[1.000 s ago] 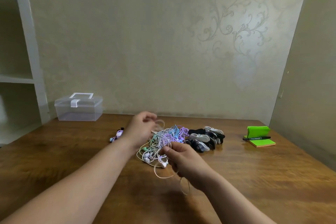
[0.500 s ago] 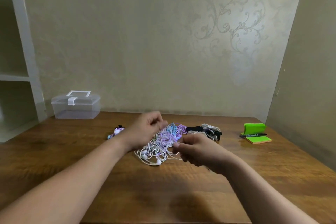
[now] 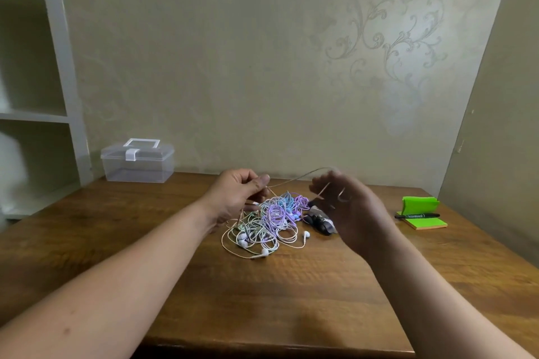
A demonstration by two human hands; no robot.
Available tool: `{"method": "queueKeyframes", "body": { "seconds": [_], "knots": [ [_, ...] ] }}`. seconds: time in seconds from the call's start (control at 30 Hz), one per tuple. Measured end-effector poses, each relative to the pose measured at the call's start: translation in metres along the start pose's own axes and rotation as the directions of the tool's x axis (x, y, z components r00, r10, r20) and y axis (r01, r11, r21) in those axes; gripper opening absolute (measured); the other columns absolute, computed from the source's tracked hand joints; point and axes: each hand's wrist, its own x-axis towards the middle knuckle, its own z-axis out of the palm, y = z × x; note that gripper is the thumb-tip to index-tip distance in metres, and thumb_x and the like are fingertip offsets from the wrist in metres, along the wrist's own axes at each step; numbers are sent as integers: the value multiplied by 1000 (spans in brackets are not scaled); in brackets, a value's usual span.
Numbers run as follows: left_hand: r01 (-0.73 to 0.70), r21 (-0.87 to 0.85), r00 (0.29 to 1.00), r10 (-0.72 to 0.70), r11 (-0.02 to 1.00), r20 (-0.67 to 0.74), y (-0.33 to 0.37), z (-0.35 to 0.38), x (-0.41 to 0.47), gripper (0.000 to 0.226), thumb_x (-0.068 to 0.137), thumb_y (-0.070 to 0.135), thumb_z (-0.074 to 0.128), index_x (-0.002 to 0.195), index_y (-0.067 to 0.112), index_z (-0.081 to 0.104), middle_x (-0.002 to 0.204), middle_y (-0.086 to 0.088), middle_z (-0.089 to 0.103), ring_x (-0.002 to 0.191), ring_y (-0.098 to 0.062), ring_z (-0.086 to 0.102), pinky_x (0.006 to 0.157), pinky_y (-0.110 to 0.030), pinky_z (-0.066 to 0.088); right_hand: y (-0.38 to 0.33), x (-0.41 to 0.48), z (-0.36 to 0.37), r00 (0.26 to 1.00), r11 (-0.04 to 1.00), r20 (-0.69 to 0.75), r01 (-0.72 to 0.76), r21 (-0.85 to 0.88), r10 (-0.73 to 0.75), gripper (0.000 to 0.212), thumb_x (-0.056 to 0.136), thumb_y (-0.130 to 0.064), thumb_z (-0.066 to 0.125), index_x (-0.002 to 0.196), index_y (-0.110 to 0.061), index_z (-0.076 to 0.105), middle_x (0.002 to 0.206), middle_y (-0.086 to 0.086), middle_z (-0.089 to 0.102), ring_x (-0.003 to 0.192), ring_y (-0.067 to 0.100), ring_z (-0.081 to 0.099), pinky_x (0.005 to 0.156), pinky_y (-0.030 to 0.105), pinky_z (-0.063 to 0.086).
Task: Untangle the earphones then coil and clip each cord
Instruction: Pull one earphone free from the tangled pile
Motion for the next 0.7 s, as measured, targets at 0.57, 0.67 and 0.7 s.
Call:
{"method": "queueKeyframes", "body": {
  "seconds": [0.57, 0.67, 0.7],
  "knots": [
    [113, 109, 984, -96, 988, -152, -51, -34, -5, 31, 103, 33, 61, 82, 11, 56, 56, -4, 39, 42, -13, 39, 52, -32, 55, -54, -10, 11, 967, 991, 223, 107, 85, -124, 38, 86, -32, 59, 119, -17, 66, 59, -6, 42, 45, 10, 40, 45, 21, 31],
    [40, 346, 971, 44, 937, -233, -58, -37, -4, 36, 102, 38, 63, 81, 9, 54, 59, -1, 49, 45, -12, 49, 58, -41, 62, -54, -10, 8, 931, 981, 313, 162, 108, -189, 32, 74, -38, 81, 99, -18, 75, 67, -2, 51, 57, 13, 48, 50, 22, 38],
    [30, 420, 965, 82, 907, -247, -60, -39, -8, 37, 101, 39, 63, 83, 8, 54, 60, 5, 53, 48, -8, 52, 59, -38, 62, -56, -10, 7, 920, 978, 339, 162, 129, -197, 32, 68, -41, 88, 87, -19, 75, 70, -2, 53, 61, 13, 48, 52, 22, 39]
  ]
}}
